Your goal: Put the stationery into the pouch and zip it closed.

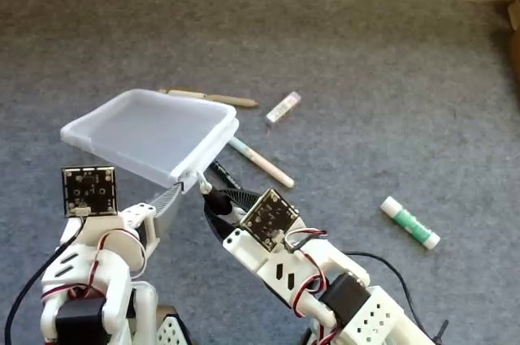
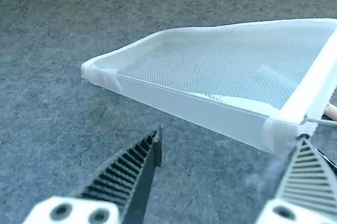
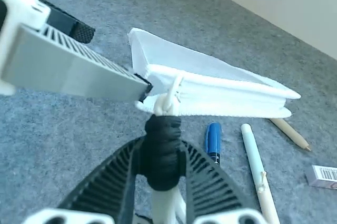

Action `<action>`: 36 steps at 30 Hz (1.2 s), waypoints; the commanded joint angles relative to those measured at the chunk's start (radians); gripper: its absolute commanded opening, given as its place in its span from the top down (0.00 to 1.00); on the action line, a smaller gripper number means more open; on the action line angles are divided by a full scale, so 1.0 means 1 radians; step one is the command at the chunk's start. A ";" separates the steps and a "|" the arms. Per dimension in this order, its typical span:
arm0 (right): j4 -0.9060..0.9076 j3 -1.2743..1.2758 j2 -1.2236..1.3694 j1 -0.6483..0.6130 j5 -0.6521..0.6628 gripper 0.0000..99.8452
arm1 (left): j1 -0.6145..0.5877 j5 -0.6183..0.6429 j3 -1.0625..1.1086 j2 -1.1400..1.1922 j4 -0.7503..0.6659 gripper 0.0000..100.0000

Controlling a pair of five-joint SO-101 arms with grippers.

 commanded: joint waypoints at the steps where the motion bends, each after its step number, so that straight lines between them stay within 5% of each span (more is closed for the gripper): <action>1: 0.004 -0.018 -0.019 -0.010 0.014 0.99 | -0.021 -0.005 -0.001 -0.001 -0.029 0.65; 11: 0.005 -0.016 -0.019 -0.010 0.009 0.99 | -0.021 -0.005 0.004 -0.001 -0.094 0.92; 19: 0.005 -0.016 -0.015 -0.002 0.014 0.99 | -0.022 -0.005 0.004 -0.001 -0.092 0.99; 31: 0.007 -0.016 -0.016 0.050 0.011 0.99 | -0.013 -0.005 0.004 -0.001 -0.084 0.99; 36: 0.007 -0.016 -0.016 0.050 0.009 0.99 | 0.065 -0.005 0.005 -0.001 -0.029 0.77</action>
